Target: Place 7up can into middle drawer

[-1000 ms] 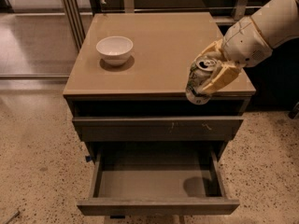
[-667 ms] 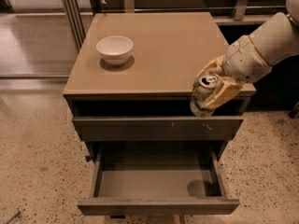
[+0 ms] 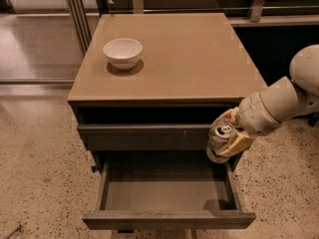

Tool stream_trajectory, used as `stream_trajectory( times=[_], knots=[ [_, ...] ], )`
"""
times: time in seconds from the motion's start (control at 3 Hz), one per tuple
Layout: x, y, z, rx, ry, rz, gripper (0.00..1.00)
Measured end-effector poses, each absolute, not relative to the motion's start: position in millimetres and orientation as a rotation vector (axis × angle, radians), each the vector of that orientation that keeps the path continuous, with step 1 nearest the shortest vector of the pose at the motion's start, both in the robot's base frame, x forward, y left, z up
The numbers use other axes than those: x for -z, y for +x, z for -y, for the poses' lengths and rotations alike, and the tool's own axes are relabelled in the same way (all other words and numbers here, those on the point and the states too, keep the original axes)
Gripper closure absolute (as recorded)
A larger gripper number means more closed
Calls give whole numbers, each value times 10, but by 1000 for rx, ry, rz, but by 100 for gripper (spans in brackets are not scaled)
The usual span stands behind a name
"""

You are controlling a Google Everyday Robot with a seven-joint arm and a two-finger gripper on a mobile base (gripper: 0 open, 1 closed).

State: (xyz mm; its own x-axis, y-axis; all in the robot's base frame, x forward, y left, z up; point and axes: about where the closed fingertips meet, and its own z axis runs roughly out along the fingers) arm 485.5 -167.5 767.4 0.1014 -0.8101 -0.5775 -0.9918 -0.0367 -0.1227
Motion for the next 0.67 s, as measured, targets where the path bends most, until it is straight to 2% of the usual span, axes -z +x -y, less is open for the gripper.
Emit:
stream_trajectory(
  times=[0.67],
  knots=[
    [-6580, 4835, 1835, -534, -1835, -1737, 100]
  ],
)
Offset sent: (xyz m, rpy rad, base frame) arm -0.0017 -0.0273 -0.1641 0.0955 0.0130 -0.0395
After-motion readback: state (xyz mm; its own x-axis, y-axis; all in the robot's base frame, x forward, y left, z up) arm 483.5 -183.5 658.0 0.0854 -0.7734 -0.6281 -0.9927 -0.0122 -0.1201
